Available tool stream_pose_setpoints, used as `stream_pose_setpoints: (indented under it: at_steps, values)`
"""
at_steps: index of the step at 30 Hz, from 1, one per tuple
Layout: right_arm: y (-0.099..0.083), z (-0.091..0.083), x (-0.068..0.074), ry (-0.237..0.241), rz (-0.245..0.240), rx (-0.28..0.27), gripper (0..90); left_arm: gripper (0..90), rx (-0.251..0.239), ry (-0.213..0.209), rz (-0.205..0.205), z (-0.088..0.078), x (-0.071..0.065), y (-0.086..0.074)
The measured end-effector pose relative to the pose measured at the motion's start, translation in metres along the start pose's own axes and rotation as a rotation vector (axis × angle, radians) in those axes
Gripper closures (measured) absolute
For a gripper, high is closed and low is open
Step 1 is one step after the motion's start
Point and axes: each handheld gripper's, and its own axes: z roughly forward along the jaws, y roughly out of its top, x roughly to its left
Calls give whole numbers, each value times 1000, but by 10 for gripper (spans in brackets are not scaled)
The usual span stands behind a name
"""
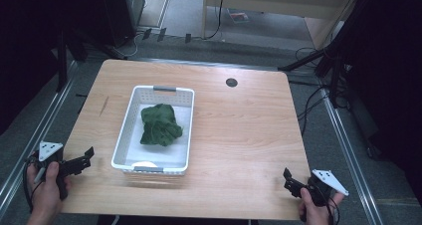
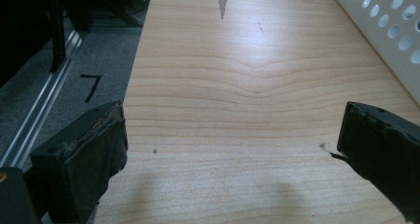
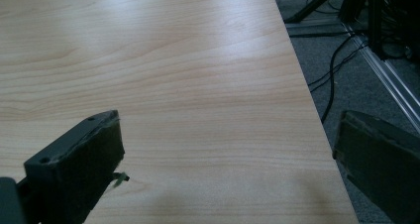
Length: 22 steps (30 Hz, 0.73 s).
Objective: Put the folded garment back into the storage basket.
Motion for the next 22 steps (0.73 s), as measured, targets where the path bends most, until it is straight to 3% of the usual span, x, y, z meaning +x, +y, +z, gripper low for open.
stream_pose_setpoints:
  at_steps: [22]
  values:
    - [1,2,-8,13,75,12,0,2,5,7,22,3,-3,2]
